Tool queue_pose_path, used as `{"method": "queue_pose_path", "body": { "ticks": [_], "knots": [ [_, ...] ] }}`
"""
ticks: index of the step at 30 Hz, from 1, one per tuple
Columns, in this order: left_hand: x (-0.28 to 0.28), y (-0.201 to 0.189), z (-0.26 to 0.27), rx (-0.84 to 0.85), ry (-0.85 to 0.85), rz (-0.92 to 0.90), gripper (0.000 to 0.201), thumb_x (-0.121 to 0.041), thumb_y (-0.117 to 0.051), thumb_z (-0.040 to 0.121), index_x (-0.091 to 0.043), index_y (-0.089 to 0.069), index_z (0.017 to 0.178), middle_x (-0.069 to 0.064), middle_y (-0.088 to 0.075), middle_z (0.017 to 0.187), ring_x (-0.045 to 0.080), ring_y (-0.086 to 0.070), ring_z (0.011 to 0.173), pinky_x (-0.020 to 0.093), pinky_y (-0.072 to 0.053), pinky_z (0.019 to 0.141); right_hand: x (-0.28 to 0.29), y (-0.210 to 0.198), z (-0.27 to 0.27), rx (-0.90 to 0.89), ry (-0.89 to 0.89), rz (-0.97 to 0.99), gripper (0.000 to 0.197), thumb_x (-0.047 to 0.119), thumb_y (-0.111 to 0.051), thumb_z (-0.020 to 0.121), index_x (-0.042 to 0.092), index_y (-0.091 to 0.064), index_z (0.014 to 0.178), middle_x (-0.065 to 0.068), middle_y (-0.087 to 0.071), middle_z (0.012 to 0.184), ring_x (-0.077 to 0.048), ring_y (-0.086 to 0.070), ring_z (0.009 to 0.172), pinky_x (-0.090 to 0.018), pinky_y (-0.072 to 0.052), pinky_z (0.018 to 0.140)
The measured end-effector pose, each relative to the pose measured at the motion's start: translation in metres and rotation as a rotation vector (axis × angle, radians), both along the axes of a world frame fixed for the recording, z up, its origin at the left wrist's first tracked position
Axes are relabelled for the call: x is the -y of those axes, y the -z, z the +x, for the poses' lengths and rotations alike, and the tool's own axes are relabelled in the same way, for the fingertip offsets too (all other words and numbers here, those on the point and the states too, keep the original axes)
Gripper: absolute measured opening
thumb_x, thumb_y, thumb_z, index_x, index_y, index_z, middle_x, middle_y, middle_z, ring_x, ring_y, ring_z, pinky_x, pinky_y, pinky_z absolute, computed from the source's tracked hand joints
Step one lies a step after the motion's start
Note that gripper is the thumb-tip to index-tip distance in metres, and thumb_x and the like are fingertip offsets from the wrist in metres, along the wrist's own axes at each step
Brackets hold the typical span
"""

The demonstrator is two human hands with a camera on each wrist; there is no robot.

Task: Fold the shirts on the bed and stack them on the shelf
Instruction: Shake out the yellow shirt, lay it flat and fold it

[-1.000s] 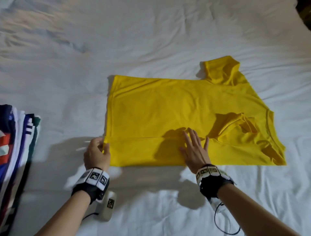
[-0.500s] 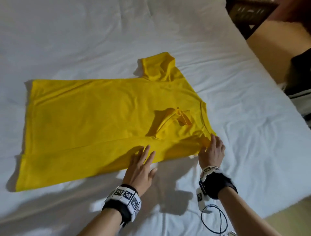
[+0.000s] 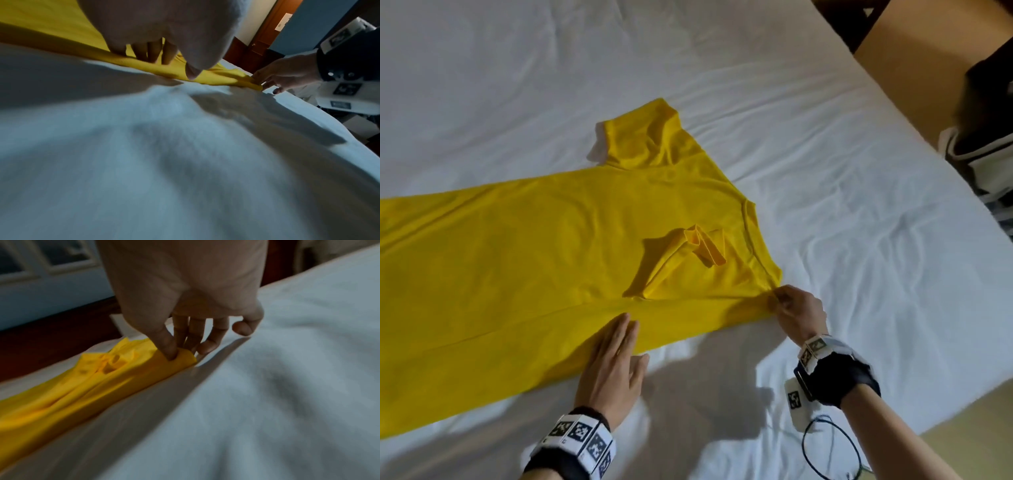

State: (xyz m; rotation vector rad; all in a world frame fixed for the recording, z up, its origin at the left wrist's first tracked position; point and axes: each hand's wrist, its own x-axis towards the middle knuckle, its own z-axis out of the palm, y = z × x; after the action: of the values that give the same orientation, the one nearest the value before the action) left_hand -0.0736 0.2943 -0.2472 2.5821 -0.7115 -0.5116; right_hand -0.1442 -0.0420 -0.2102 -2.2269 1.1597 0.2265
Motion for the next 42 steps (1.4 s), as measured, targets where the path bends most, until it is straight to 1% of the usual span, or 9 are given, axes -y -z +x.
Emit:
{"method": "queue_pose_path", "body": {
  "ticks": [7, 12, 16, 23, 28, 31, 35, 39, 42],
  "knots": [
    [0.085, -0.04, 0.074, 0.014, -0.204, -0.085, 0.05, -0.046, -0.058, 0.09, -0.02, -0.054, 0.133, 0.005, -0.055, 0.135, 0.029, -0.053, 0.119, 0.045, -0.047, 0.091, -0.009, -0.018, 0.073, 0.292, -0.329, -0.159, 0.063, 0.055, -0.061, 0.063, 0.028, -0.059, 0.12, 0.002, -0.055, 0.121, -0.026, -0.051, 0.109, -0.044, -0.042, 0.086],
    [0.142, -0.054, 0.113, -0.097, -0.081, 0.118, 0.065, -0.027, -0.07, 0.088, -0.028, -0.036, 0.144, 0.003, -0.049, 0.141, 0.028, -0.049, 0.125, 0.041, -0.045, 0.091, -0.023, -0.016, 0.136, -0.135, -0.705, -0.287, 0.048, 0.053, -0.067, 0.081, 0.029, -0.057, 0.121, -0.001, -0.043, 0.129, -0.027, -0.039, 0.123, -0.045, -0.036, 0.095],
    [0.14, -0.044, 0.136, -0.095, -0.175, 0.015, 0.016, -0.025, -0.059, 0.093, -0.019, -0.063, 0.108, 0.006, -0.069, 0.101, 0.031, -0.064, 0.095, 0.034, -0.045, 0.066, -0.008, -0.031, 0.163, -0.089, -0.655, -0.238, 0.021, 0.032, -0.065, 0.085, 0.023, -0.07, 0.104, -0.004, -0.054, 0.122, -0.03, -0.043, 0.12, -0.044, -0.037, 0.097],
    [0.131, -0.033, 0.141, -0.336, -0.478, -0.225, 0.042, -0.055, -0.029, 0.075, -0.016, -0.042, 0.064, 0.004, -0.047, 0.06, 0.026, -0.043, 0.059, 0.033, -0.022, 0.054, -0.013, -0.032, 0.193, 0.09, -0.375, 0.105, 0.046, 0.05, -0.053, 0.094, 0.005, -0.061, 0.101, -0.01, -0.059, 0.091, -0.027, -0.054, 0.088, -0.032, -0.037, 0.065],
    [0.131, -0.032, 0.152, -0.328, -0.613, -0.281, 0.04, -0.043, -0.063, 0.089, -0.007, -0.06, 0.072, 0.008, -0.058, 0.066, 0.023, -0.044, 0.061, 0.03, -0.026, 0.051, -0.012, -0.019, 0.196, -0.041, -0.313, 0.154, 0.064, 0.045, -0.069, 0.085, 0.006, -0.054, 0.133, -0.013, -0.059, 0.13, -0.032, -0.056, 0.116, -0.038, -0.047, 0.089],
    [0.128, -0.034, 0.162, -0.338, -0.685, -0.275, 0.024, -0.027, -0.064, 0.093, -0.004, -0.07, 0.099, 0.014, -0.068, 0.095, 0.029, -0.06, 0.087, 0.029, -0.04, 0.067, -0.009, -0.019, 0.197, 0.035, -0.25, 0.187, 0.044, 0.029, -0.067, 0.09, -0.004, -0.063, 0.118, -0.025, -0.062, 0.12, -0.039, -0.058, 0.11, -0.047, -0.05, 0.088],
    [0.116, -0.039, 0.163, -0.281, -0.764, -0.354, 0.027, -0.019, -0.057, 0.098, -0.004, -0.067, 0.118, 0.014, -0.068, 0.115, 0.031, -0.065, 0.099, 0.03, -0.049, 0.08, 0.001, -0.018, 0.184, 0.252, -0.2, 0.214, 0.031, 0.019, -0.071, 0.086, 0.023, -0.053, 0.061, 0.003, -0.05, 0.061, -0.006, -0.045, 0.06, -0.022, -0.035, 0.061],
    [0.105, -0.04, 0.149, -0.358, -0.702, -0.532, 0.02, -0.023, -0.06, 0.096, -0.01, -0.069, 0.107, 0.007, -0.073, 0.094, 0.015, -0.07, 0.079, 0.033, -0.059, 0.073, 0.004, -0.019, 0.16, 0.366, -0.166, 0.265, 0.029, 0.015, -0.071, 0.086, -0.009, -0.067, 0.101, -0.026, -0.069, 0.095, -0.02, -0.062, 0.084, -0.044, -0.048, 0.079],
    [0.113, -0.041, 0.145, -0.376, -0.644, -0.365, 0.038, -0.045, -0.074, 0.081, -0.022, -0.065, 0.109, -0.005, -0.069, 0.096, 0.012, -0.062, 0.088, 0.029, -0.047, 0.077, -0.001, -0.015, 0.158, 0.334, -0.212, 0.251, 0.02, 0.015, -0.068, 0.088, -0.005, -0.067, 0.091, -0.005, -0.063, 0.075, -0.014, -0.056, 0.071, -0.033, -0.042, 0.066]
  ]
}}
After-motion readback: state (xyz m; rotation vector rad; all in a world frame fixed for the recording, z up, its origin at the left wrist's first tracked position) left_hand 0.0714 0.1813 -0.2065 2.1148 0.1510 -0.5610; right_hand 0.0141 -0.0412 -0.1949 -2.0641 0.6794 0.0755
